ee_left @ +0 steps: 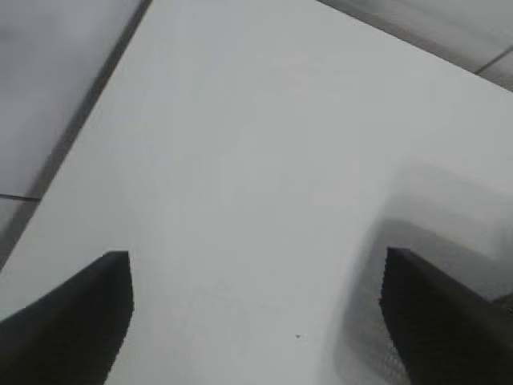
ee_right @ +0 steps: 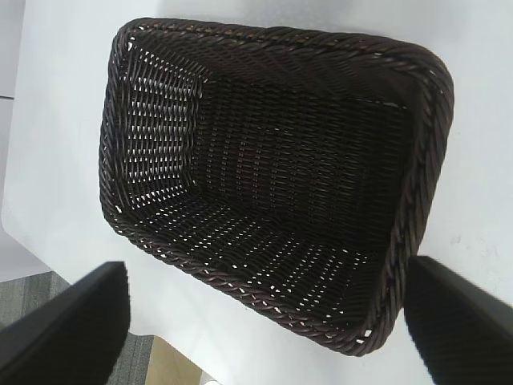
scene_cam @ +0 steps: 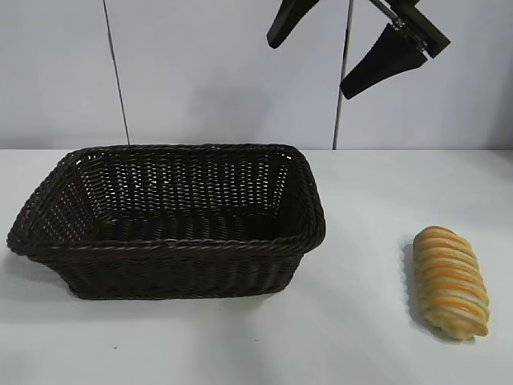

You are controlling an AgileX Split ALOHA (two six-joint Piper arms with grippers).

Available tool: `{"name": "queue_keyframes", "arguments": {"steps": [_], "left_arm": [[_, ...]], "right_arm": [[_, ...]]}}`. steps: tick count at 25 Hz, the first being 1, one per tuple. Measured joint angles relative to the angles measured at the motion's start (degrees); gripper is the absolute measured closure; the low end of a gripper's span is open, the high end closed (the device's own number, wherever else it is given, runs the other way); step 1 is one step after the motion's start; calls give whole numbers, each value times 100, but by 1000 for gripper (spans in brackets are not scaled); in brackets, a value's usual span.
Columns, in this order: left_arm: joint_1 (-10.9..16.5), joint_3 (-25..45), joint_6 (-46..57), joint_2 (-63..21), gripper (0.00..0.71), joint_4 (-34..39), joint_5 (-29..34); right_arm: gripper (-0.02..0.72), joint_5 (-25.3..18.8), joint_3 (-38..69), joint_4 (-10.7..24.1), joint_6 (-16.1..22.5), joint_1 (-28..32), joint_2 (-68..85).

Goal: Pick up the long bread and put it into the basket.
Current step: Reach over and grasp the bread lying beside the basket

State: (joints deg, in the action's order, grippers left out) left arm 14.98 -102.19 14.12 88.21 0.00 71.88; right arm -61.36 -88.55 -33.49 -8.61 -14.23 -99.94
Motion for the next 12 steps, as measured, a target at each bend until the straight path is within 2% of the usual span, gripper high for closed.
{"name": "queue_keyframes", "arguments": {"steps": [3, 9, 12], "left_arm": [[0, 0, -191, -788, 98, -192, 17], [0, -25, -1192, -2925, 98, -621, 65], [0, 230, -1412, -4104, 100, -658, 101]], "right_arm": [[66, 0, 0, 0, 0, 0, 0], [66, 0, 0, 0, 0, 0, 0], [66, 0, 0, 6, 0, 0, 0]]}}
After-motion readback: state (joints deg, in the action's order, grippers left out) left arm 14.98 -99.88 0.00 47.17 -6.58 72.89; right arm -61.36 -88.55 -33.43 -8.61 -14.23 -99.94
